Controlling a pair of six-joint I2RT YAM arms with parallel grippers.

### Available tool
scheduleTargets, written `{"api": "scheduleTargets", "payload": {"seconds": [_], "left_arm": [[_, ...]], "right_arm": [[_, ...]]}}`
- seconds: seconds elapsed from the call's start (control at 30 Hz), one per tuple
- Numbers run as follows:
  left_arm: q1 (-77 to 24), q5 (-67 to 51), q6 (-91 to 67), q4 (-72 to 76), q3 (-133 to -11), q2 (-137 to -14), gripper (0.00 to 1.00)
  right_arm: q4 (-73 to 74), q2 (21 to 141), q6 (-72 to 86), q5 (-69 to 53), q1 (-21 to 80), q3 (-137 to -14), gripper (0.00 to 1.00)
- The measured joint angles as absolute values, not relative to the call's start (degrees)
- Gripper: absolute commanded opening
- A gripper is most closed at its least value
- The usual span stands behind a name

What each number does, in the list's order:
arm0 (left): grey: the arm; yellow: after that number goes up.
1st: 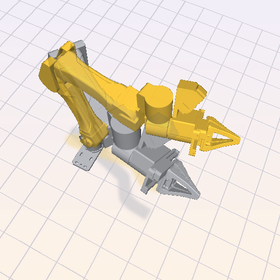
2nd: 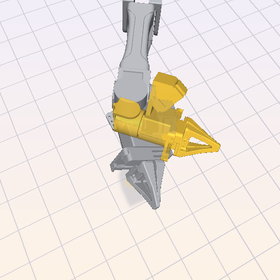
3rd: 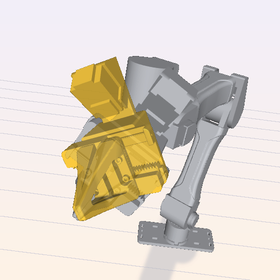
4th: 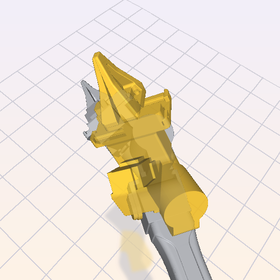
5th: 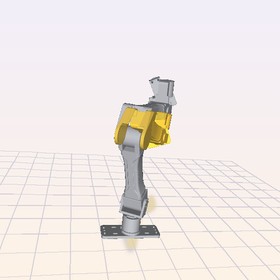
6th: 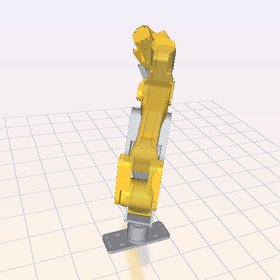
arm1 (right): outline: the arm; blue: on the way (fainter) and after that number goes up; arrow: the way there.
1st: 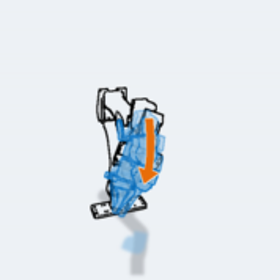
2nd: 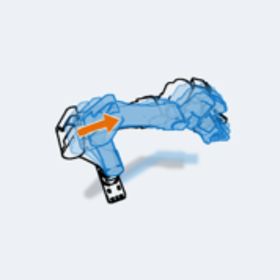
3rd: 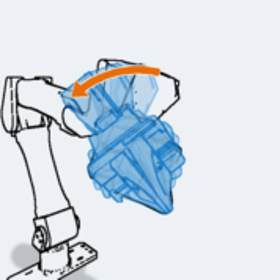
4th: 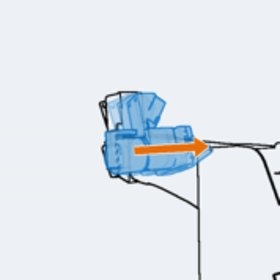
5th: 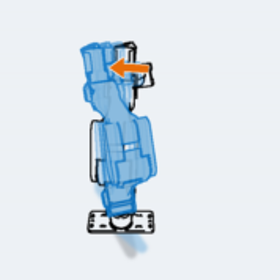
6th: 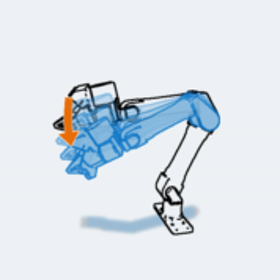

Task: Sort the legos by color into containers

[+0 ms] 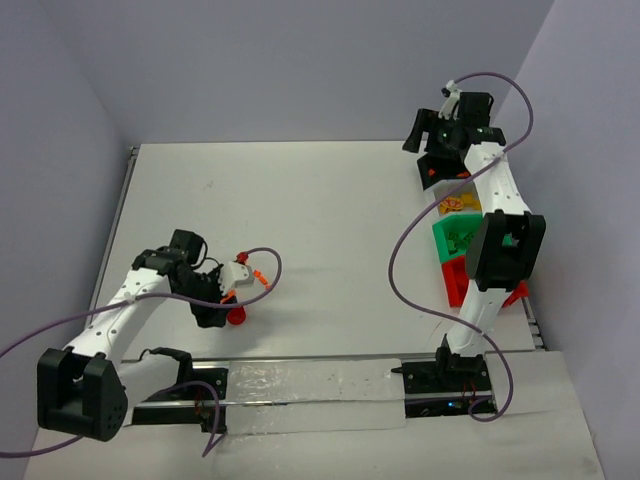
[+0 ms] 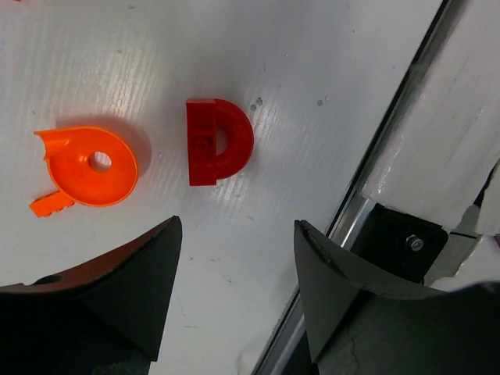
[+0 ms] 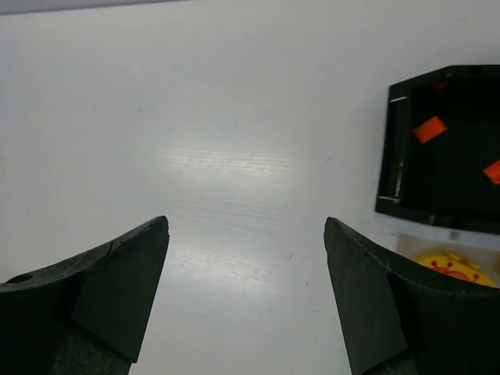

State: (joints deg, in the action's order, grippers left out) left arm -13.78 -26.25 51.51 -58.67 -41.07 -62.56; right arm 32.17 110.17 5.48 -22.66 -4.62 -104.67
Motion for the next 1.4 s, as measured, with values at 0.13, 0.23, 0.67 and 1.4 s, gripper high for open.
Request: {"api": "scheduleTargets", "payload": {"seconds": [0.13,0.23,0.67,1.4], "left_arm": [[-15.38,-26.26,51.79,-54.08,-40.03,-63.64,0.55],[-16.6,-26.22,51.37,-50.23,-39.97,-65.67,0.53],[-21.87,-25.62,48.11,-43.21,-39.2,-72.21,0.49],[-25.42,-20.17,45.25,-38.33,-37.04,-74.66,0.06]], "right_arm": [[32.27,107.89,5.5,-25.13,-3.38,-100.14,0.87],[32.66,107.43,5.47,-26.03,-3.07,-97.73,0.87],[33.74,107.04,5.26,-27.55,-2.98,-95.72,0.85],[33.39,102.35,6.64,-32.9,-2.15,-88.97,0.85]]}}
